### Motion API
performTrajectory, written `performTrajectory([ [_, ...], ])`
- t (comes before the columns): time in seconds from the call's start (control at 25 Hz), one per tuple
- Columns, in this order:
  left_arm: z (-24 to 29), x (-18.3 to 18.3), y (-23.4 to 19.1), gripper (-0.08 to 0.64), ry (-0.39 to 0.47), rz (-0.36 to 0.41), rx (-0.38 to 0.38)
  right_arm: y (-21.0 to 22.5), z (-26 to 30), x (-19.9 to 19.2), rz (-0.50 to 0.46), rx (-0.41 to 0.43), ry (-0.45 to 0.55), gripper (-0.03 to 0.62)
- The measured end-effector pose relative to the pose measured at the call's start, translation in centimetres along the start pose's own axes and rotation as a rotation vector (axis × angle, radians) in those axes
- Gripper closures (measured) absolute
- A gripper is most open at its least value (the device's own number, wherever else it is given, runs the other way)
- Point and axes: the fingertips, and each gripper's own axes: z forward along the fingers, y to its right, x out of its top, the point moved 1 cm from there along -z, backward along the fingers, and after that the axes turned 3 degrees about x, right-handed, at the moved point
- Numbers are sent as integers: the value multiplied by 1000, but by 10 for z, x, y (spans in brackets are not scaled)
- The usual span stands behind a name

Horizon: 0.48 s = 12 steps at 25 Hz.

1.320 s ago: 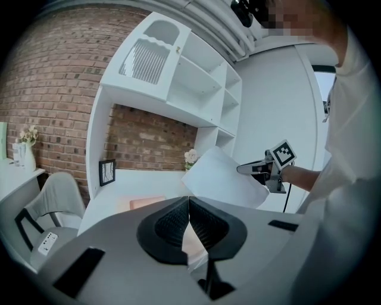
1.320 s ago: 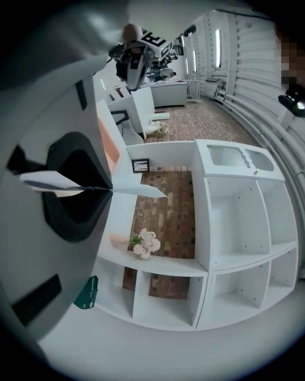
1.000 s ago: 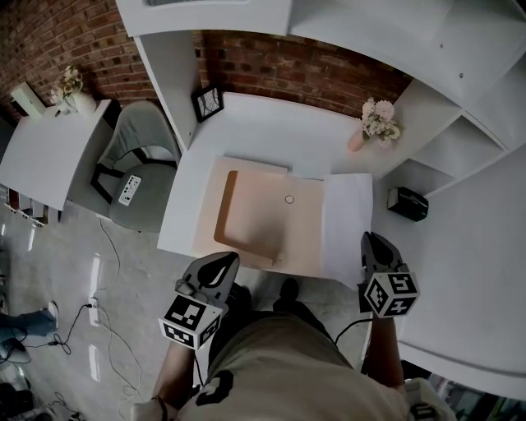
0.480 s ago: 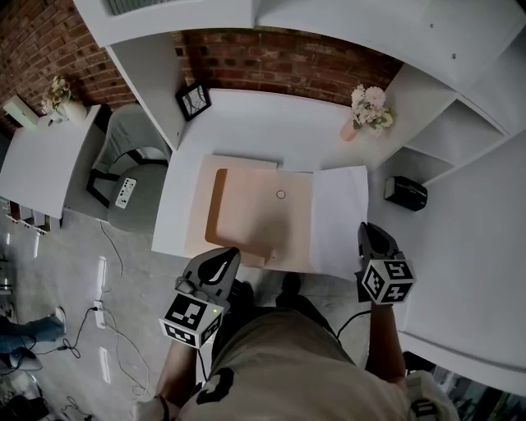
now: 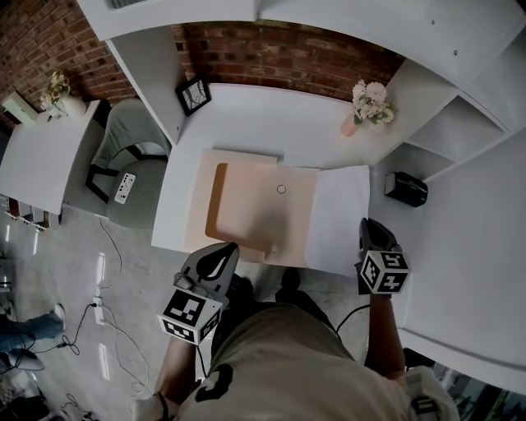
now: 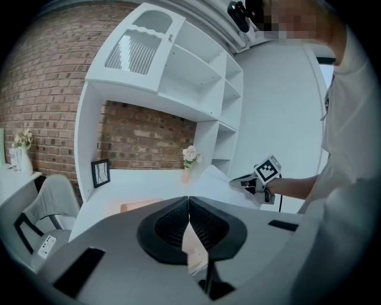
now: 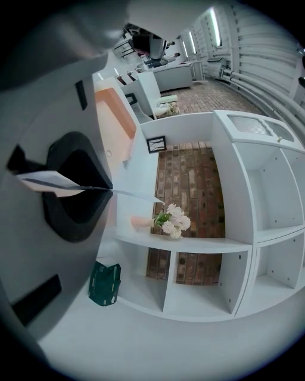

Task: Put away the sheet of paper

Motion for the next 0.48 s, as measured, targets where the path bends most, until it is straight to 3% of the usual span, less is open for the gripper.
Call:
performTrajectory([
  [0.48,0,-3,1,543,5,1,-7,15,12,-13,19,-55,-25,565],
])
